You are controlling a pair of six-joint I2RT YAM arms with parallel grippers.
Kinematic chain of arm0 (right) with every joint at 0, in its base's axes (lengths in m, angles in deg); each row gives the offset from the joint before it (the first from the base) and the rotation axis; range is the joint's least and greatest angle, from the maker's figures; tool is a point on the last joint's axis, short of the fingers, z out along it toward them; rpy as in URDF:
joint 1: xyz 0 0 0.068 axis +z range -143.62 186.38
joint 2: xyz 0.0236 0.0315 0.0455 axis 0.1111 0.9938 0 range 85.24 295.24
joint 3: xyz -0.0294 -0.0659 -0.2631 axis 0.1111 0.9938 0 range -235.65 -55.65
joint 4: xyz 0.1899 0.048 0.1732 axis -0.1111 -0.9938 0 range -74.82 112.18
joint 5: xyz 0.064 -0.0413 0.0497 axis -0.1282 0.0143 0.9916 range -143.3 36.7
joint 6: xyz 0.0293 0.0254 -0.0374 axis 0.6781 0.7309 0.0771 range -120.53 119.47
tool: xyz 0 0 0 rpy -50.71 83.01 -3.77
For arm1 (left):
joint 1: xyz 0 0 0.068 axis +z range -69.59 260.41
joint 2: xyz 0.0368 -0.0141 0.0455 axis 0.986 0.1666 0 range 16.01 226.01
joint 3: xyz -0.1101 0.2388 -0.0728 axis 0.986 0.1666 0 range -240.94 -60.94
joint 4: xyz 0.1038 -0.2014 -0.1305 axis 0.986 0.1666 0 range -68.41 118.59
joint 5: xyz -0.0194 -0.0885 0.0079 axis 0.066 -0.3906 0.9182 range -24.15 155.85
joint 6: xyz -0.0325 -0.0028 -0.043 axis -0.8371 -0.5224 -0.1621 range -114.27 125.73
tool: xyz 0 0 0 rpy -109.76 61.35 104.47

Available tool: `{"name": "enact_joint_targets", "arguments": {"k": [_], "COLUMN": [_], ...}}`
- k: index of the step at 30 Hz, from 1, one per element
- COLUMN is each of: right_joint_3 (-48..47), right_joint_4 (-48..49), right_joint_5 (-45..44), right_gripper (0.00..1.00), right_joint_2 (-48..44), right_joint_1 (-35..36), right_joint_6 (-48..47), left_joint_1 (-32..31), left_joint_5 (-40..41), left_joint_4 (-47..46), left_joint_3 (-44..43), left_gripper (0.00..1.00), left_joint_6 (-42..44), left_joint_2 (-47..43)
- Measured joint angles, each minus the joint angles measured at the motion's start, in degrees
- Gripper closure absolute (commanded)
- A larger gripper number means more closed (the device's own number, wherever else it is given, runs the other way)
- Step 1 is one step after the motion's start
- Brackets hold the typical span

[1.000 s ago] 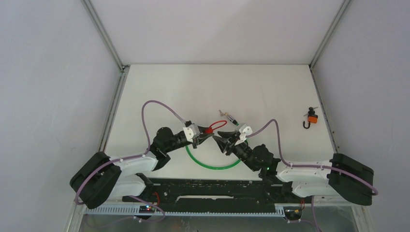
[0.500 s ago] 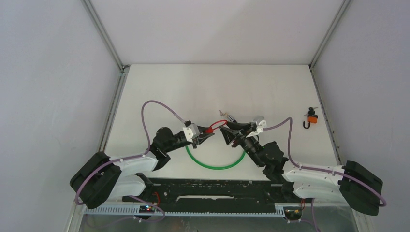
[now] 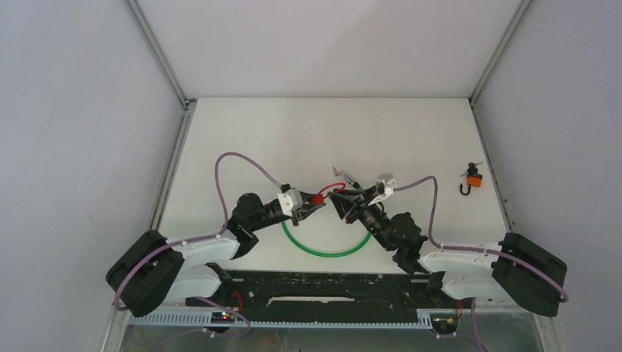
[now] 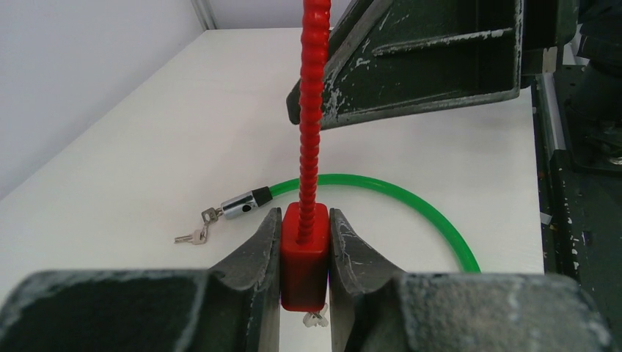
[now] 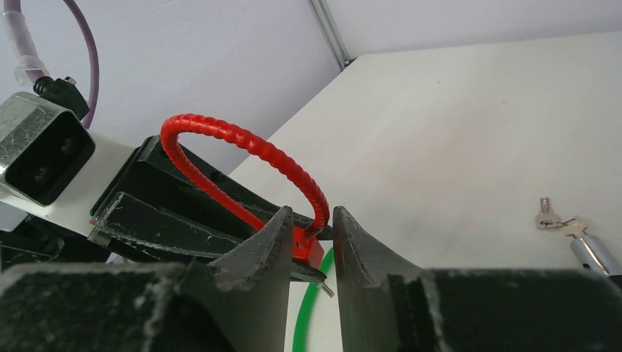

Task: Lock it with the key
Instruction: Lock the lock.

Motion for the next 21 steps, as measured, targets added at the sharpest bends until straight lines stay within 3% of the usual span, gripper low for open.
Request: {"name": "enact_joint_targets", "arguments": {"k": [6,12,21], "right_joint_3": [0.0,0.0,-0.09], "right_joint_4": [3.89,6.91,8.63], "right_joint_5": [0.7,0.96,0.92], "right_gripper": [0.79,0.99,1.0], "right_joint_2": [3.26,5.53,6.91], "right_joint_1": [-0.02,-0.22,0.22], "right_joint_6": [1.53,1.81,0.15], "left_joint_1": [0.0,0.02,0.07], "left_joint_5": [-0.2,-0.2,-0.09], "left_joint_4": [0.0,0.09,0.44], "left_joint_3": [0.0,0.0,0.0], "left_gripper": [1.0,1.0,1.0], "left_joint_6": [0.02,0.02,0.04], "left_joint_2": [0.0,0.0,0.0]}}
